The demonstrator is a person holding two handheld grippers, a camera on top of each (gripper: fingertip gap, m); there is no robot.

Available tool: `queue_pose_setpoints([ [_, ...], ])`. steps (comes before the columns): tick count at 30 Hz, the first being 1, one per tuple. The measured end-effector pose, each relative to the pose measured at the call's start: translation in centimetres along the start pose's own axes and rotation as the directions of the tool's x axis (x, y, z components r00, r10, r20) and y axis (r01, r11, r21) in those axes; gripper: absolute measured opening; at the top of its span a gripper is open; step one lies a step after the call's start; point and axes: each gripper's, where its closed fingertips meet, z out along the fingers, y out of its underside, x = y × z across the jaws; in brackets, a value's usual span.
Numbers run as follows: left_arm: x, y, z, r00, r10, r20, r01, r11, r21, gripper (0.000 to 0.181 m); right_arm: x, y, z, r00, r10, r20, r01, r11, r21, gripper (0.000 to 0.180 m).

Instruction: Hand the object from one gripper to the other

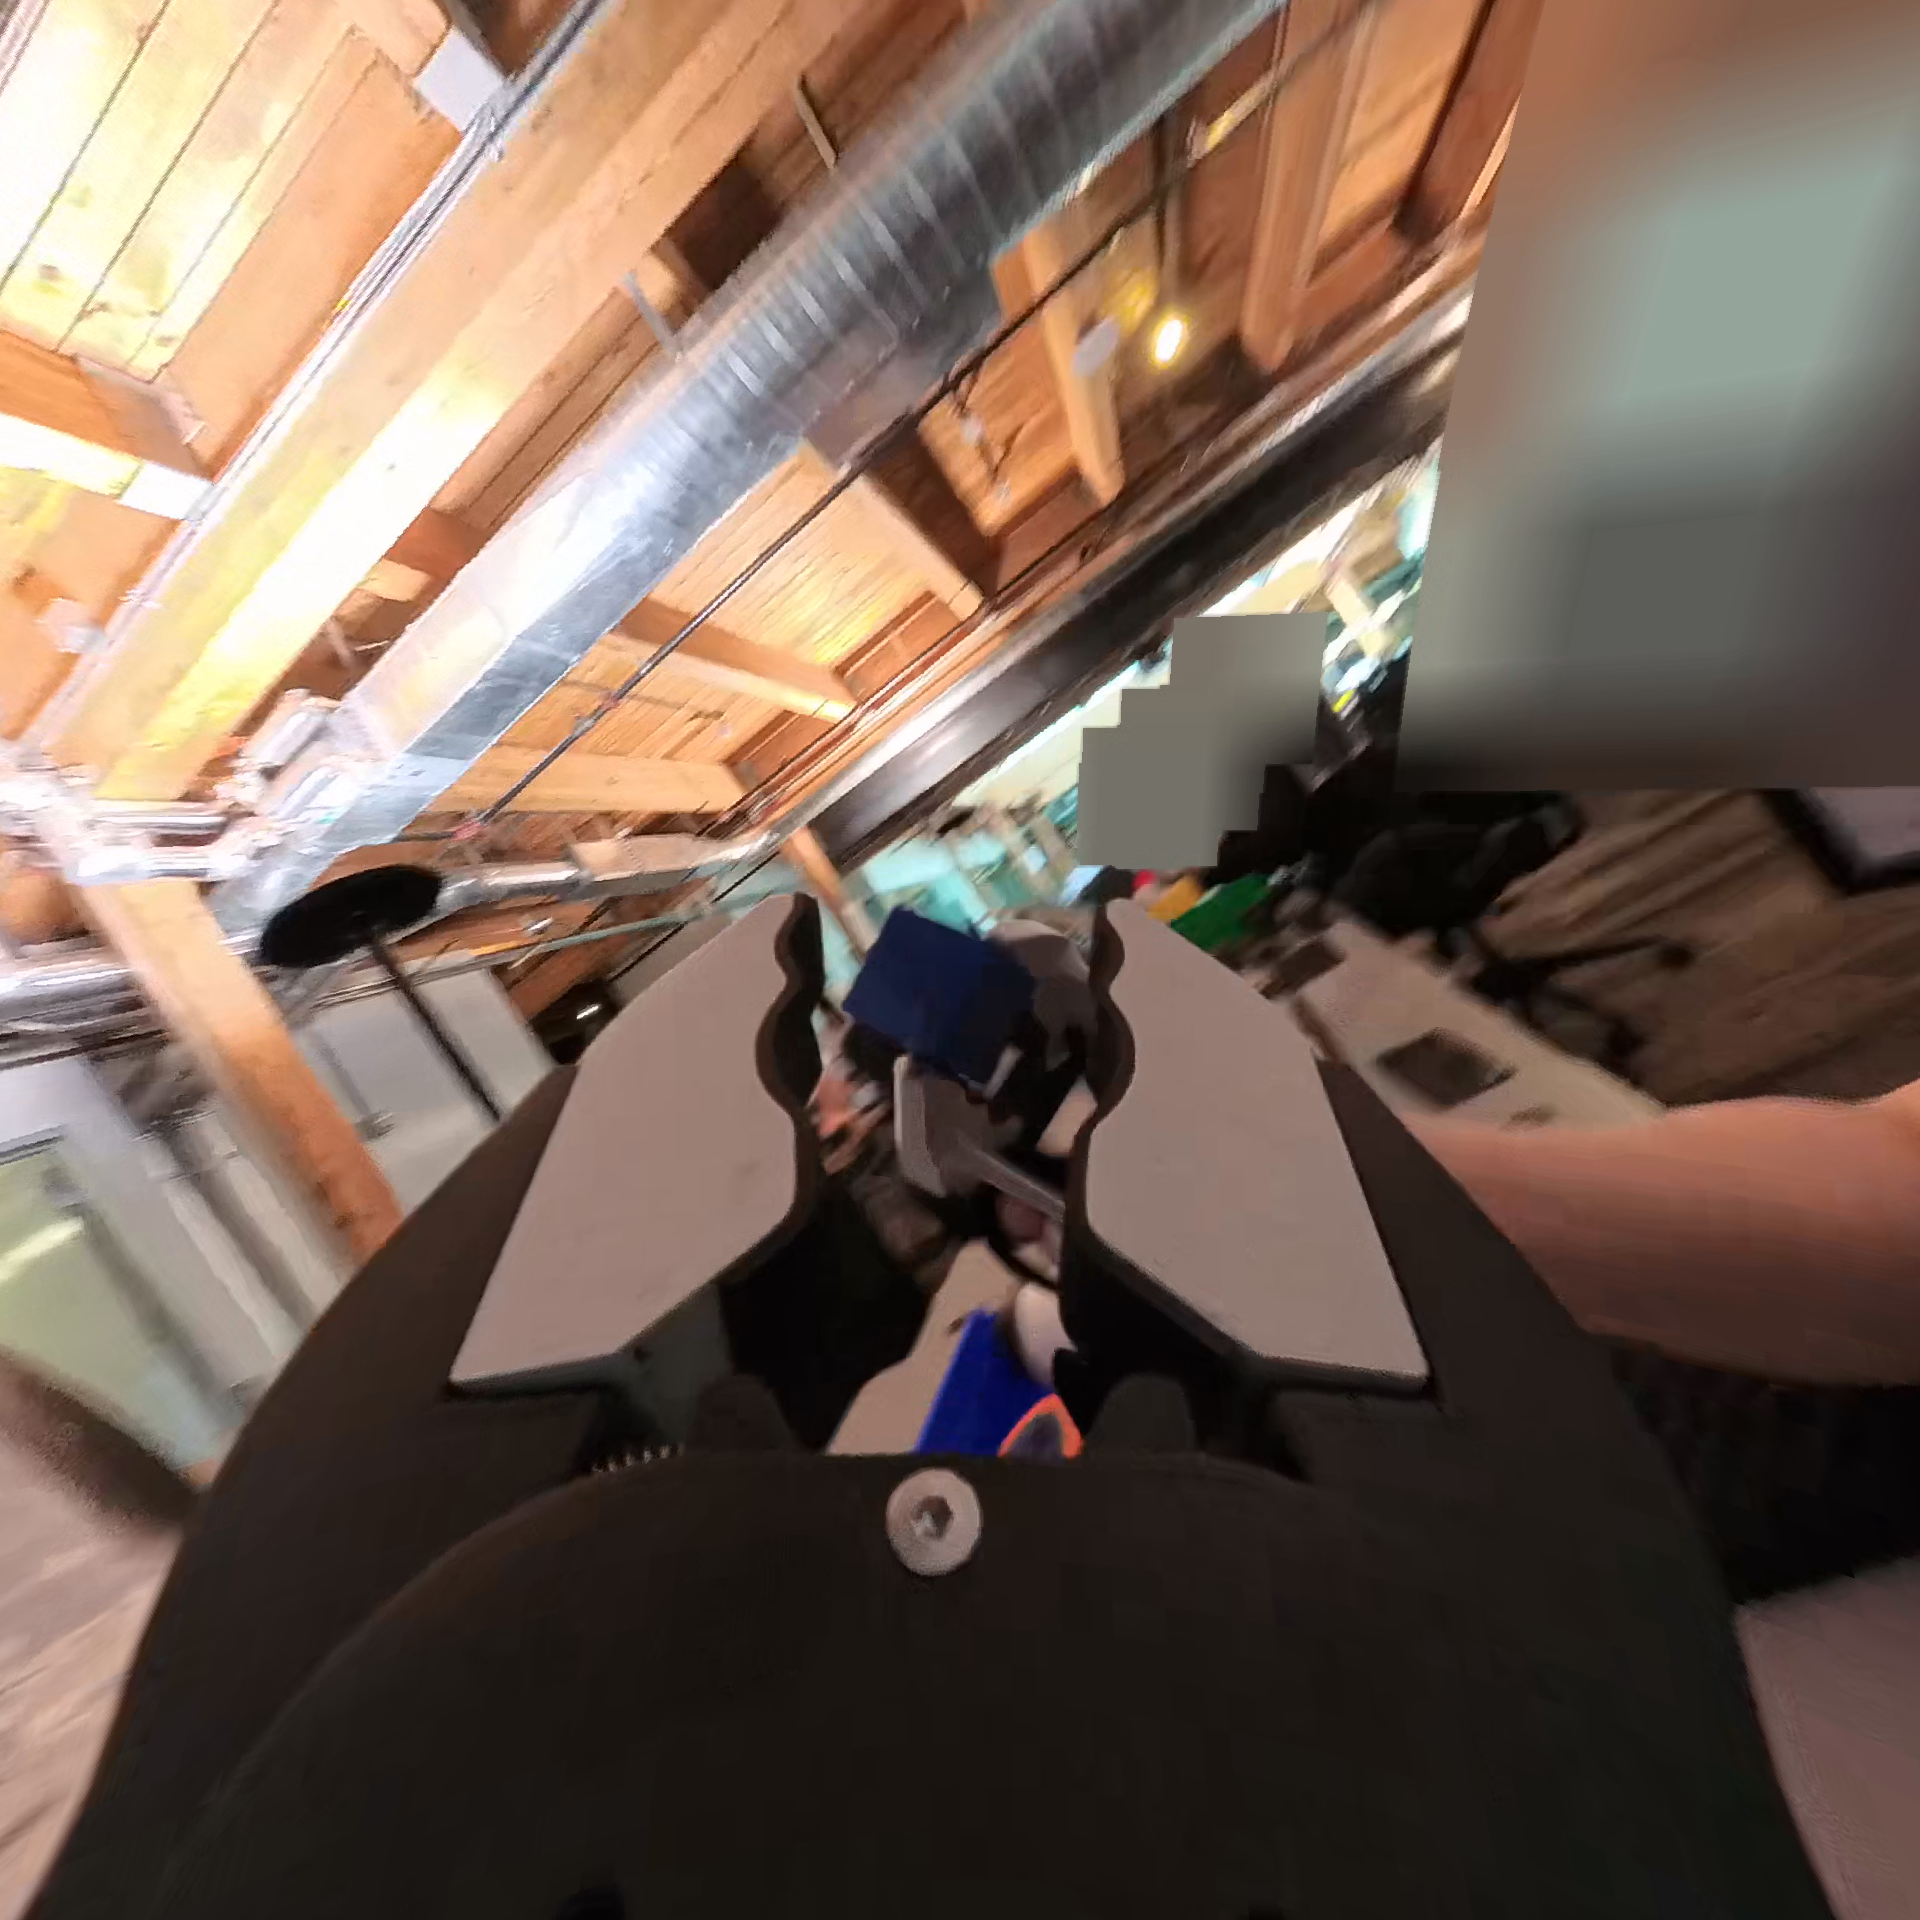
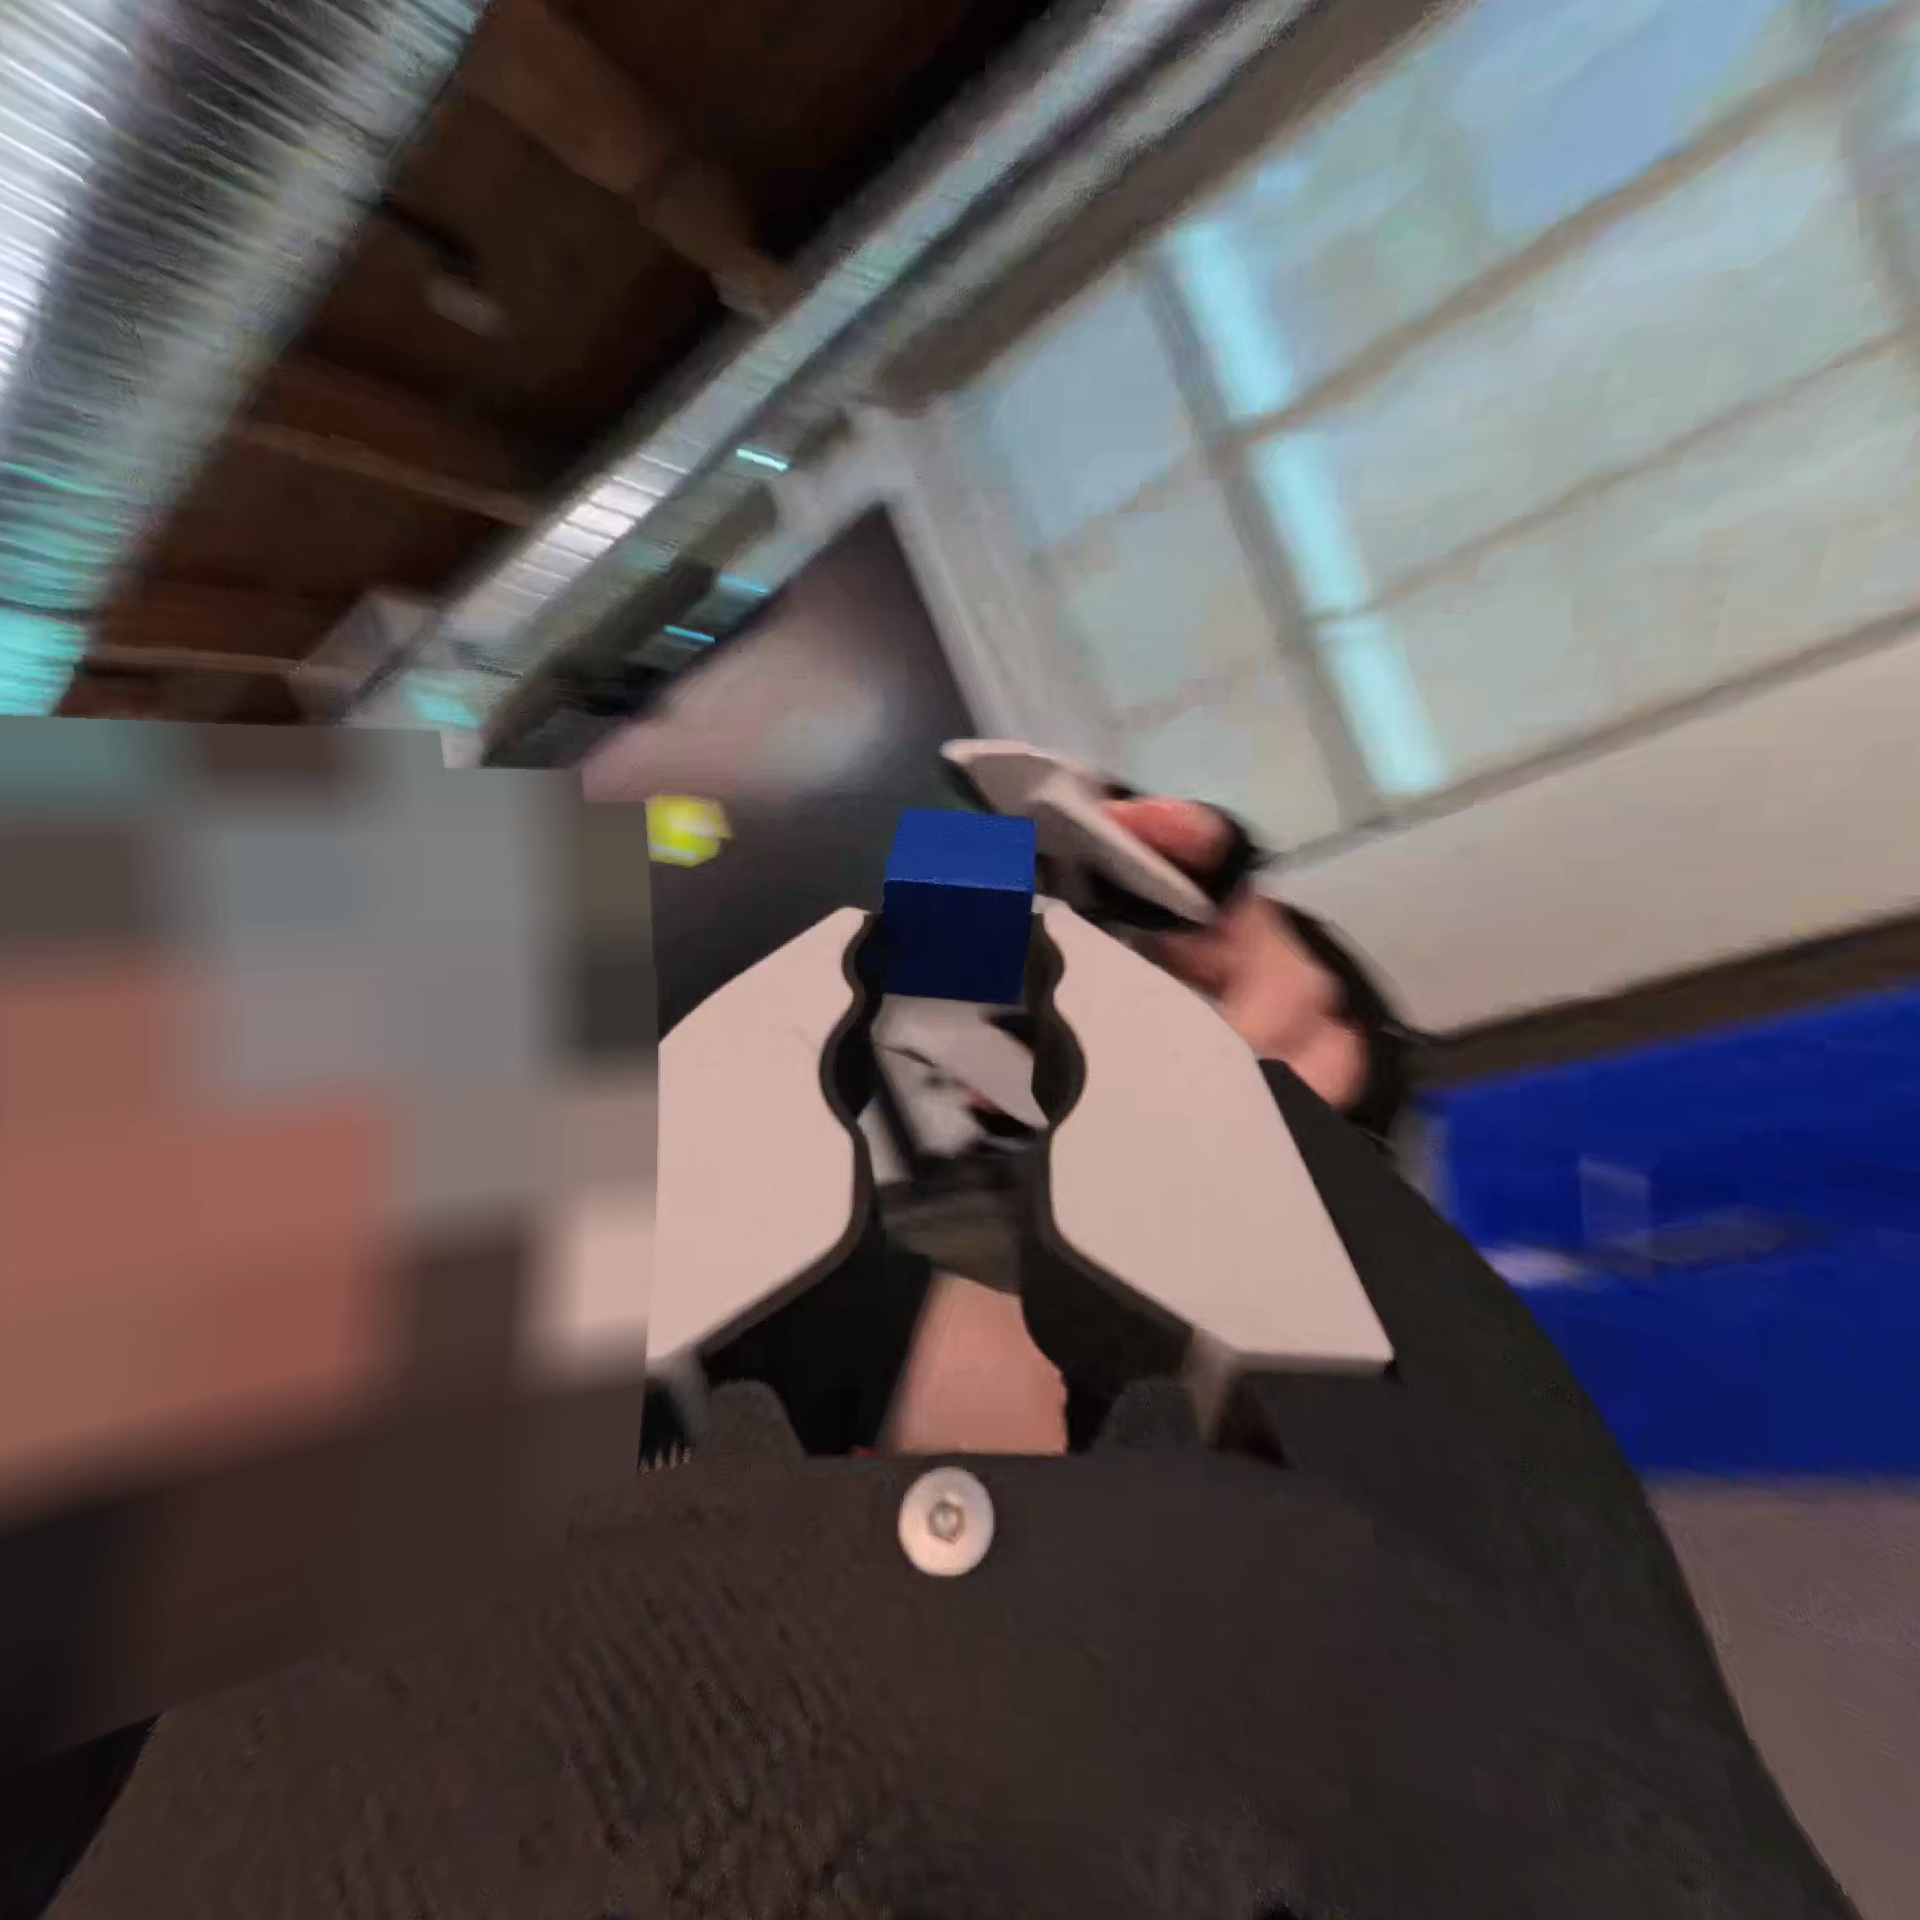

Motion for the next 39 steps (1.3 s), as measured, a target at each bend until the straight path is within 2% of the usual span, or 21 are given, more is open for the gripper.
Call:
queue_pose_setpoints([
  [1,-0.5,0.6,-0.2,0.997,0.07,0.026,-0.068,0.996,-0.064,0.048,1.6,-0.3,-1.0,0.984,-0.093,-0.153,0.087,0.995,-0.046,0.027],
  [2,-1.0,1.3,-0.5,0.991,0.125,0.046,-0.117,0.984,-0.135,0.048,2.9,-0.8,-2.3,0.935,-0.206,-0.289,0.184,0.978,-0.101,0.027],
  [4,-2.0,2.8,-0.6,0.99,0.107,0.093,-0.078,0.96,-0.27,0.04,4.5,-2.6,-4.8,0.744,-0.456,-0.488,0.402,0.889,-0.219,0.027],
  [6,-2.8,4.3,-0.3,0.986,-0.023,0.165,0.081,0.932,-0.354,0.041,3.9,-3.9,-5.9,0.533,-0.66,-0.529,0.585,0.739,-0.334,0.027],
  [8,-3.1,5.2,0.3,0.96,-0.145,0.238,0.226,0.905,-0.361,0.042,2.9,-3.7,-5.7,0.32,-0.826,-0.463,0.704,0.534,-0.468,0.027],
  [10,-3.2,5.6,0.9,0.926,-0.234,0.297,0.329,0.885,-0.33,0.042,2.5,-3.0,-5.2,0.074,-0.933,-0.353,0.738,0.289,-0.61,0.027],
  [12,-2.8,6.1,1.3,0.911,-0.256,0.324,0.366,0.865,-0.344,0.046,2.9,-1.9,-4.8,-0.147,-0.969,-0.2,0.67,0.051,-0.74,0.027],
  [14,-2.5,7.3,1.2,0.912,-0.211,0.352,0.358,0.829,-0.43,0.051,3.6,-1.2,-4.6,-0.316,-0.947,-0.056,0.556,-0.137,-0.82,0.028],
  [16,-2.4,9.0,0.6,0.906,-0.151,0.396,0.365,0.755,-0.545,0.063,4.0,-0.6,-4.1,-0.416,-0.908,0.057,0.479,-0.272,-0.835,0.028],
  [18,-2.3,10.3,0.1,0.904,-0.107,0.415,0.363,0.703,-0.611,0.065,4.6,0.0,-3.8,-0.473,-0.868,0.151,0.409,-0.368,-0.835,0.028],
  [21,-1.8,11.0,0.1,0.927,-0.056,0.372,0.306,0.689,-0.658,0.037,5.5,-0.2,-4.1,-0.557,-0.789,0.261,0.271,-0.469,-0.841,0.028],
  [22,-1.8,11.1,0.1,0.934,-0.033,0.356,0.279,0.69,-0.668,0.027,5.6,-0.2,-4.2,-0.577,-0.767,0.282,0.242,-0.49,-0.838,0.028],
  [25,-2.2,11.0,0.2,0.938,0.022,0.347,0.231,0.709,-0.667,0.027,5.7,-0.6,-4.1,-0.631,-0.721,0.286,0.221,-0.521,-0.825,0.028],
  [27,-2.9,10.0,0.5,0.929,-0.015,0.371,0.25,0.765,-0.594,0.027,4.8,-1.0,-3.7,-0.667,-0.713,0.215,0.278,-0.506,-0.816,0.027],
  [28,-3.0,9.1,0.7,0.925,-0.073,0.373,0.276,0.802,-0.529,0.027,4.3,-1.3,-3.5,-0.664,-0.73,0.159,0.332,-0.479,-0.813,0.028],
  [30,-2.8,7.0,1.3,0.91,-0.254,0.328,0.37,0.856,-0.361,0.027,3.4,-1.4,-3.2,-0.589,-0.807,0.039,0.473,-0.383,-0.793,0.028],
  [32,-2.8,4.4,1.5,0.891,-0.392,0.227,0.433,0.885,-0.17,0.027,2.7,-1.2,-2.9,-0.419,-0.903,-0.093,0.638,-0.22,-0.737,0.029],
  [34,-3.1,2.7,0.9,0.909,-0.386,0.158,0.396,0.918,-0.034,0.027,1.7,-1.5,-2.6,-0.169,-0.954,-0.246,0.773,0.027,-0.634,0.03],
  [36,-3.4,2.2,0.4,0.944,-0.293,0.149,0.291,0.956,0.037,0.027,0.8,-2.2,-2.4,0.17,-0.904,-0.392,0.819,0.351,-0.454,0.032],
  [38,-4.0,2.2,-0.2,0.962,-0.156,0.224,0.141,0.987,0.079,0.027,0.2,-3.7,-2.6,0.522,-0.698,-0.49,0.719,0.669,-0.188,0.033],
  [39,-4.5,2.5,-0.5,0.954,-0.053,0.294,0.039,0.998,0.055,0.027,0.1,-4.2,-2.7,0.657,-0.577,-0.485,0.63,0.773,-0.066,0.038],
])
